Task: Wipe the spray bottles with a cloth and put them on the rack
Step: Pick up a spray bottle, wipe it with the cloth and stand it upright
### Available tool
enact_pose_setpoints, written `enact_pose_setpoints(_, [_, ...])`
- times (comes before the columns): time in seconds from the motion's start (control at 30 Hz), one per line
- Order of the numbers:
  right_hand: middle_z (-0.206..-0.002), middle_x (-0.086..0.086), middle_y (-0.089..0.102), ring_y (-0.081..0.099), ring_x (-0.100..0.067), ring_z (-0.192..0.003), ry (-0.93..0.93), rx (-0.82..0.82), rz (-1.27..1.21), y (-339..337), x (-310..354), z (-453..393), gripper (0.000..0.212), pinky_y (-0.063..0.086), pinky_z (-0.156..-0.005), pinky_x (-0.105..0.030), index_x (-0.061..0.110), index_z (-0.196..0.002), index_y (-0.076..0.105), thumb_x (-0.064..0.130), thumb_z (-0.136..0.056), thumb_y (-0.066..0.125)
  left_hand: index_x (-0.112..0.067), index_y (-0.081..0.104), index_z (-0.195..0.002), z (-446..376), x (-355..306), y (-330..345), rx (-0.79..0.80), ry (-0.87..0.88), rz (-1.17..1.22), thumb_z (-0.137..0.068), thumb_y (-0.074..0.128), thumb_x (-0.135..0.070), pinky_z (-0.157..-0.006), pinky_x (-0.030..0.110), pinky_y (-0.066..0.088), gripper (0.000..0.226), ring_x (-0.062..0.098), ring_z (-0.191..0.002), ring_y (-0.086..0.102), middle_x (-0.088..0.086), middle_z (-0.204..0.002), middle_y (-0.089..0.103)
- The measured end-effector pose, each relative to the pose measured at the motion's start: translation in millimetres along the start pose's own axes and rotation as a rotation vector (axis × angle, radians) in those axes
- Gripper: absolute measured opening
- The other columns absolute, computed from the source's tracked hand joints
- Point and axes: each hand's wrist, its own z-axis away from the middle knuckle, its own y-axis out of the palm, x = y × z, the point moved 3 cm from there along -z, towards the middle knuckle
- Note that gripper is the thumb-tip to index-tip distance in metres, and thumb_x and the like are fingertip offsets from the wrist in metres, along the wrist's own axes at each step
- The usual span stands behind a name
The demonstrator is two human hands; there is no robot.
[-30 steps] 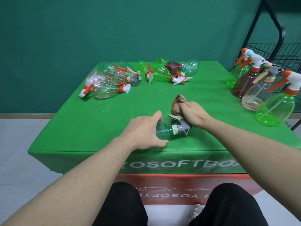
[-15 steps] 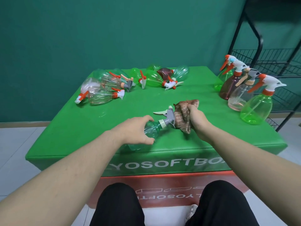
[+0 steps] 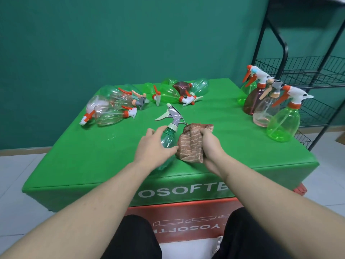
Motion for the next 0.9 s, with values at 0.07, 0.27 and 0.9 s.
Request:
enact_pose_setpoints(0.07, [-0.094,-0.013,0.069,0.066,-0.026,-0.082,0.002,0.005,-0.059,8.7,-0.3,1.5,0.032,0.055,-0.092,-0.05,0.011,-0.104,0.063,0.029,-0.106,0.037,-0.035,0.033,-0.156,-0.3,-6.5,5.2,-0.051,-0.022,-0.007,-0.086,0.073,-0.057,-0.091,0.038,0.054,0.083,0.026,-0.11,0.058,0.006,-0.131,0.046])
enact_pose_setpoints(0.27, [-0.086,-0.008,0.072,0.068,-0.02,-0.069,-0.014,0.074,-0.234,18.0,4.8,0.4,0.037,0.052,-0.07,-0.033,0.014,-0.093,0.067,0.03,-0.106,0.035,-0.033,0.029,-0.159,0.9,-14.4,14.0,-0.074,0.018,0.005,-0.09,0.064,-0.052,-0.102,0.04,0.046,0.079,0.028,-0.126,0.048,0.009,-0.14,0.042])
enact_pose_setpoints(0.9, [-0.081,-0.003,0.074,0.069,-0.018,-0.073,-0.13,-0.018,0.28,8.7,0.1,-8.4,0.047,0.057,-0.078,-0.034,0.014,-0.092,0.069,0.039,-0.107,0.032,-0.05,0.029,-0.157,4.9,-3.8,23.2,-0.035,0.093,0.155,-0.089,0.071,-0.047,-0.081,0.028,0.049,0.079,0.016,-0.094,0.06,-0.006,-0.133,0.044])
